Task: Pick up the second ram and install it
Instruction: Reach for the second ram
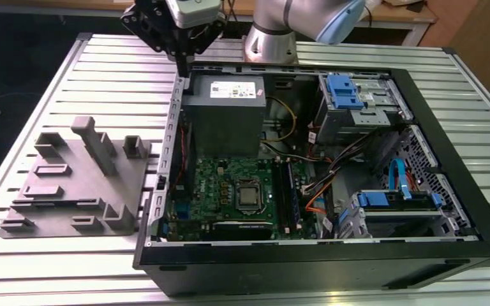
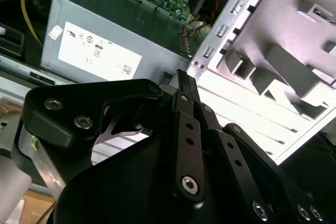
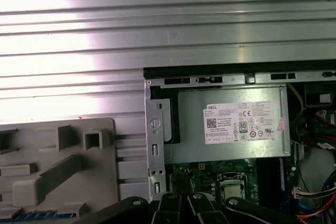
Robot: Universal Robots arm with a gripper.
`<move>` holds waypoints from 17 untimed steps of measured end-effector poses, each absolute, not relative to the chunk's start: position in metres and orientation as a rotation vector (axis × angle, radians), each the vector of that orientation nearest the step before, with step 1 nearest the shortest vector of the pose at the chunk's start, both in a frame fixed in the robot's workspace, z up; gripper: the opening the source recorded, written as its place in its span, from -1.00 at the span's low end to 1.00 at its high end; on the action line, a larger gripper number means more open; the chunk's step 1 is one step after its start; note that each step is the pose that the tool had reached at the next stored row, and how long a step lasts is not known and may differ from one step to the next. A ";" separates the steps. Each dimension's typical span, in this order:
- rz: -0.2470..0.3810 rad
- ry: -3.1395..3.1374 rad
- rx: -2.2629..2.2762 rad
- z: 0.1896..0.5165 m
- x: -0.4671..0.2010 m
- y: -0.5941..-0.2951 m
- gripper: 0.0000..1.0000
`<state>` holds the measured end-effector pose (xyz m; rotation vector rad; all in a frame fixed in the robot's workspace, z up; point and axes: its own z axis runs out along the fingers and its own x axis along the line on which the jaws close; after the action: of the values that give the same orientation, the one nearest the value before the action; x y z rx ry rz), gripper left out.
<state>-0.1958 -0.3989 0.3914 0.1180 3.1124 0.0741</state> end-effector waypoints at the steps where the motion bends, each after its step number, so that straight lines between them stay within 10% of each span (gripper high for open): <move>1: 0.074 3.112 0.118 0.391 -0.199 -0.399 -0.86; 17: 0.081 3.112 0.118 0.391 -0.248 -0.399 -0.86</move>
<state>-0.2478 -0.3989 0.3906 0.1184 3.1116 0.0809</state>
